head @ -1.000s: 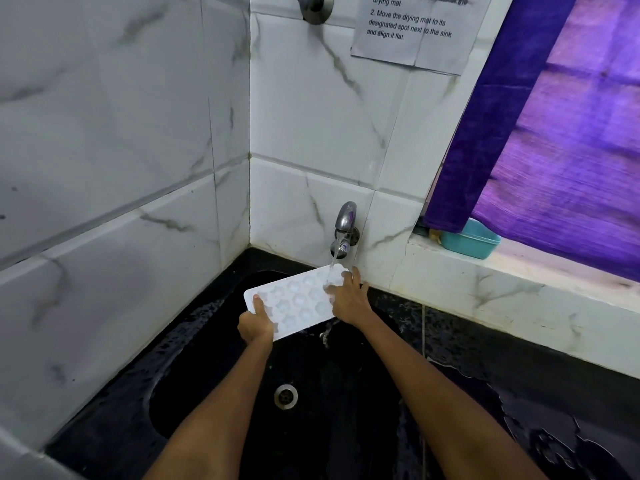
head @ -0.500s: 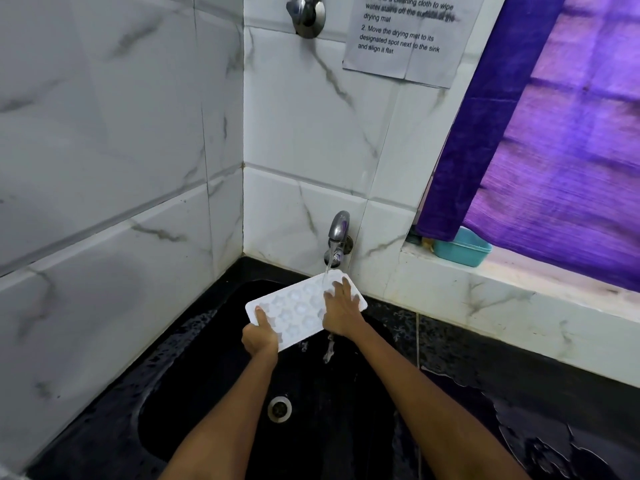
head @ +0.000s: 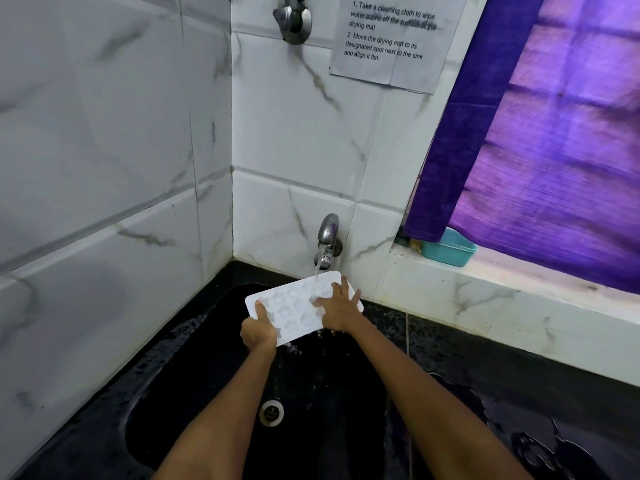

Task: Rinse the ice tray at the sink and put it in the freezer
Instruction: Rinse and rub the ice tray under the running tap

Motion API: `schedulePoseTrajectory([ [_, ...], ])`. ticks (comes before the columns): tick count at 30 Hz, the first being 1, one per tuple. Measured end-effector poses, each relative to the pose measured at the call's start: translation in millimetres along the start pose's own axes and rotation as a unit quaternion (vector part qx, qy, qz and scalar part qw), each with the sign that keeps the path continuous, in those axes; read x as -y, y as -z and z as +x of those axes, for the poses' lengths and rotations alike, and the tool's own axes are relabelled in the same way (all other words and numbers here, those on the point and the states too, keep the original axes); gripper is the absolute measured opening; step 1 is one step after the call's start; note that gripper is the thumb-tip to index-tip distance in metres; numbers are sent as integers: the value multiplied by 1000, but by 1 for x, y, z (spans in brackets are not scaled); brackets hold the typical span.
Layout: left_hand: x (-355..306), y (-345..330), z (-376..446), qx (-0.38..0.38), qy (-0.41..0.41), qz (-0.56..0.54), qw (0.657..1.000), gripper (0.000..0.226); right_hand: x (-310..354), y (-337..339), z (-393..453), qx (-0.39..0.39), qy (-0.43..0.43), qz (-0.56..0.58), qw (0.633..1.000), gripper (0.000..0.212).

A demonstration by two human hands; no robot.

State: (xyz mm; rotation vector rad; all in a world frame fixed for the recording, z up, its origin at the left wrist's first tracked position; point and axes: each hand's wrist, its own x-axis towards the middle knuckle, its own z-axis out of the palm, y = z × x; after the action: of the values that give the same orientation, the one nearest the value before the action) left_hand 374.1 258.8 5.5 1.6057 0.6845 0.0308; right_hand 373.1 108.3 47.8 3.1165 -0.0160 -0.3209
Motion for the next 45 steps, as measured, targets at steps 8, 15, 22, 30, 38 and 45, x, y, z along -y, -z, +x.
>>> schedulePoseTrajectory([
  [8, 0, 2, 0, -8, 2, -3, 1000, 62, 5, 4, -2, -7, -3, -26, 1000, 51],
  [15, 0, 5, -1, -6, 2, -4, 1000, 62, 12, 4, -5, -28, 3, -30, 999, 49],
  [22, 0, 4, -2, 0, -4, -3, 1000, 62, 11, 4, -8, -40, 2, -43, 998, 49],
  [30, -5, 4, -1, -4, 0, -5, 1000, 63, 12, 4, -11, -55, -3, -37, 998, 50],
  [38, -25, -7, -2, 7, 0, -12, 1000, 62, 16, 4, -13, -129, 31, 9, 991, 58],
  [45, -23, -15, -5, 14, -4, -2, 1000, 62, 19, 8, -8, -75, 13, 13, 997, 56],
])
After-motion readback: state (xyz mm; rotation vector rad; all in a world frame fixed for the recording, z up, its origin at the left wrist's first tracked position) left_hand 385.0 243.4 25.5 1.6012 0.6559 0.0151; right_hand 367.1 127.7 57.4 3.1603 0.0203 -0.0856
